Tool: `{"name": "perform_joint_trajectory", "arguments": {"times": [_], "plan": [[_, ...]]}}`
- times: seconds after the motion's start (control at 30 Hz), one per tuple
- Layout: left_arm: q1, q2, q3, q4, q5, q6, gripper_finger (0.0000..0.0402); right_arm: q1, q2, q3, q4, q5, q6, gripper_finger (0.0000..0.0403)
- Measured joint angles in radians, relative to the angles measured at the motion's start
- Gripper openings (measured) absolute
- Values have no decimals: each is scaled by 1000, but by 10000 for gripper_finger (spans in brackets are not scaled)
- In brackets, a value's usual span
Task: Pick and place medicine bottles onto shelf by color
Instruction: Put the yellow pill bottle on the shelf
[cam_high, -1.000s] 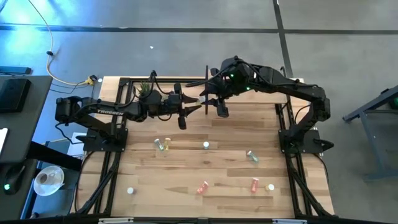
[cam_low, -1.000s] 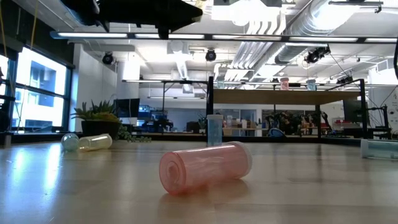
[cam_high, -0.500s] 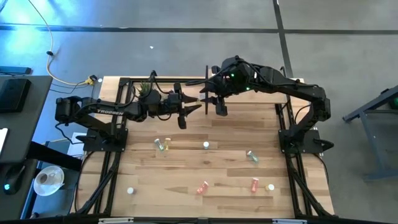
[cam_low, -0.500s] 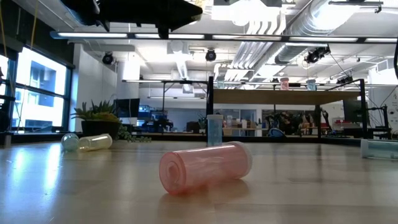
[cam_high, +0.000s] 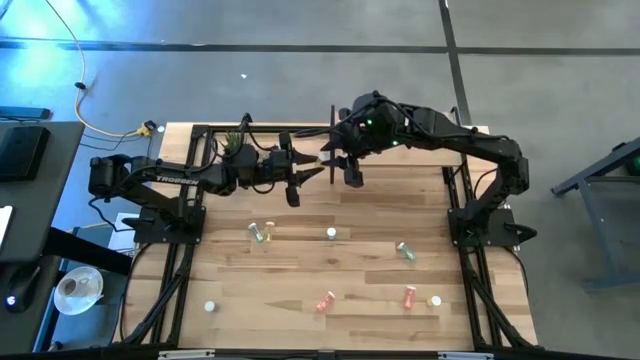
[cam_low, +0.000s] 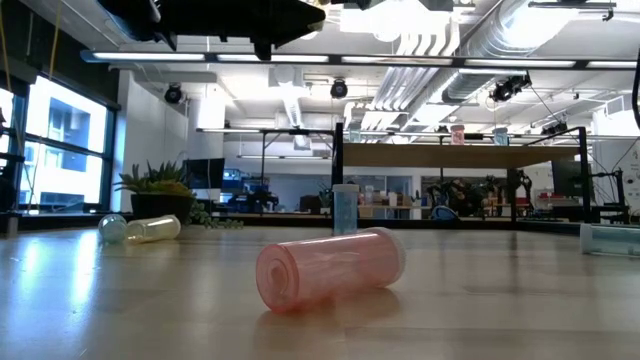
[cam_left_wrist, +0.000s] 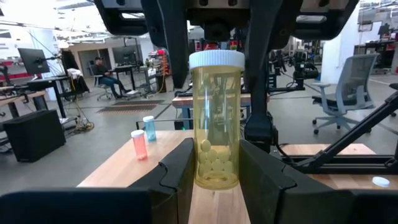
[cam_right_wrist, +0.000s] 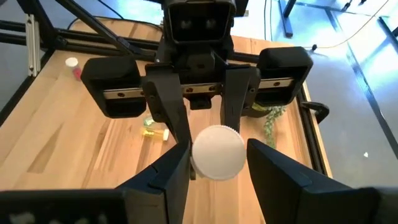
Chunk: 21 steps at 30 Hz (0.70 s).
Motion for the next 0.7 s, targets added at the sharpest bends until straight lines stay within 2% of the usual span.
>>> {"name": "perform_joint_trajectory", "arguments": {"times": [0.33, 0.6, 0.7], "plan": [[0, 0, 0, -10, 0, 0, 99, 3, 10, 0, 14, 0, 32, 148], [0, 0, 0, -14, -9, 0, 99, 3, 9, 0, 2, -2, 35, 102], [2, 0, 0, -14, -11, 0, 99, 3, 9, 0, 1, -2, 34, 97]]}}
